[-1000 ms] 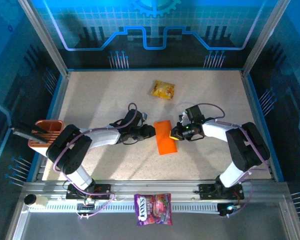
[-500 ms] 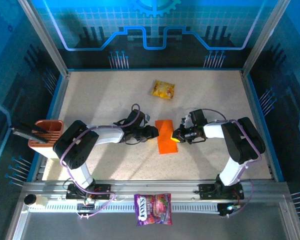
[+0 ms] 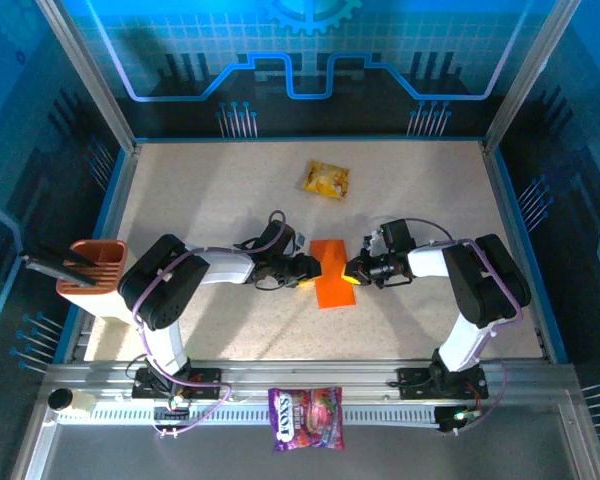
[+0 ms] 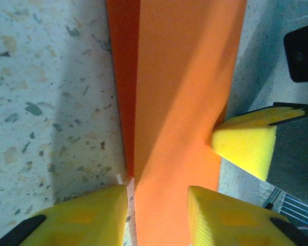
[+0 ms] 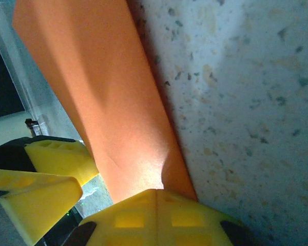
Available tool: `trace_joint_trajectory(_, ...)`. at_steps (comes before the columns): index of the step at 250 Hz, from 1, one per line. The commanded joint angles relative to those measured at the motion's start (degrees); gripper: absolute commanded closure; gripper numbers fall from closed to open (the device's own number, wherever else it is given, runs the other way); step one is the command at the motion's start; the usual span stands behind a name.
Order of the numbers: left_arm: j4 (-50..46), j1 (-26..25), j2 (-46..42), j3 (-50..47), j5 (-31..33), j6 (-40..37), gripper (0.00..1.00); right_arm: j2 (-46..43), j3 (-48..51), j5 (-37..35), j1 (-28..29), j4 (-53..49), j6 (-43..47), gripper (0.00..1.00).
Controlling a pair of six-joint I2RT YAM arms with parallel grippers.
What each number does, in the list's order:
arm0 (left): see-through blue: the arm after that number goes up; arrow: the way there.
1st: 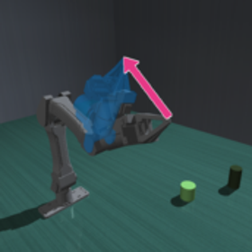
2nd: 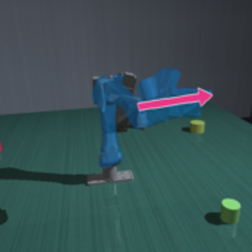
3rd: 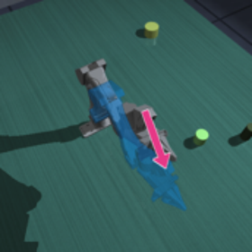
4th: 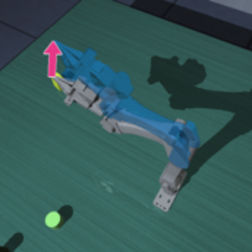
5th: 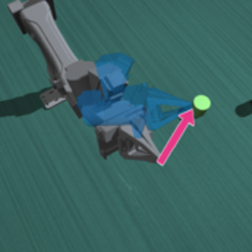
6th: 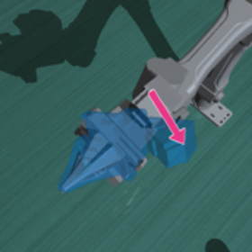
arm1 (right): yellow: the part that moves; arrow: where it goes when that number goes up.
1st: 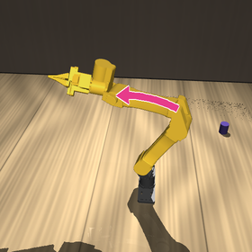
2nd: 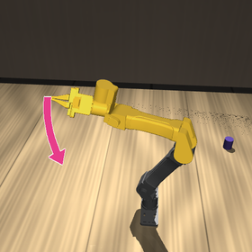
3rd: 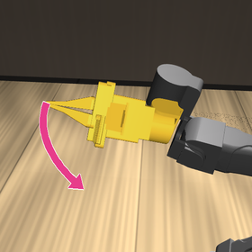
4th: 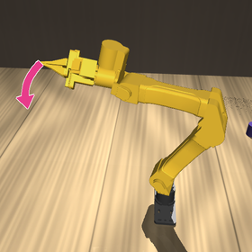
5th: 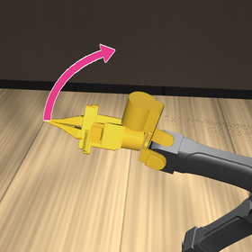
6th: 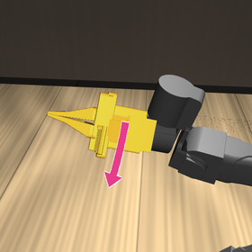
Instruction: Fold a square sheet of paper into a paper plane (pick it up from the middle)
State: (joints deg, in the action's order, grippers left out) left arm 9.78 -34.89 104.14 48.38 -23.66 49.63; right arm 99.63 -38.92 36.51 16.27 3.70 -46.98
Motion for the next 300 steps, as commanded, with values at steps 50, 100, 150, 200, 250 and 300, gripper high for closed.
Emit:
trace_joint_trajectory(50, 1.4, -0.7, 1.5, 1.3, -1.8, 0.8, 0.64, 2.5, 2.0, -2.4, -1.0, -2.8, -0.8, 0.95)
trace_joint_trajectory(100, 2.1, -0.8, 1.6, 1.6, -2.0, 1.0, 0.69, 2.6, 1.8, -2.3, -1.0, -2.7, -0.8, 0.95)
trace_joint_trajectory(150, 1.3, -0.8, 0.5, 1.0, -0.6, 0.7, 0.74, 2.2, 1.7, -2.2, -1.1, -2.3, -0.7, 0.94)
trace_joint_trajectory(200, 2.4, -0.7, 0.5, 0.5, -1.2, 1.8, 0.84, 0.0, 3.4, -0.7, -1.0, 3.5, -1.6, 0.89)
trace_joint_trajectory(250, 0.2, -0.6, -0.1, 1.2, -1.4, 1.9, 0.89, -6.5, 5.6, -0.6, -1.1, 8.6, -1.3, 0.64)
trace_joint_trajectory(300, -3.4, 0.8, -1.6, 2.6, -3.1, 0.6, 0.89, -14.9, 5.6, -6.2, -0.2, 1.5, 5.8, 0.60)
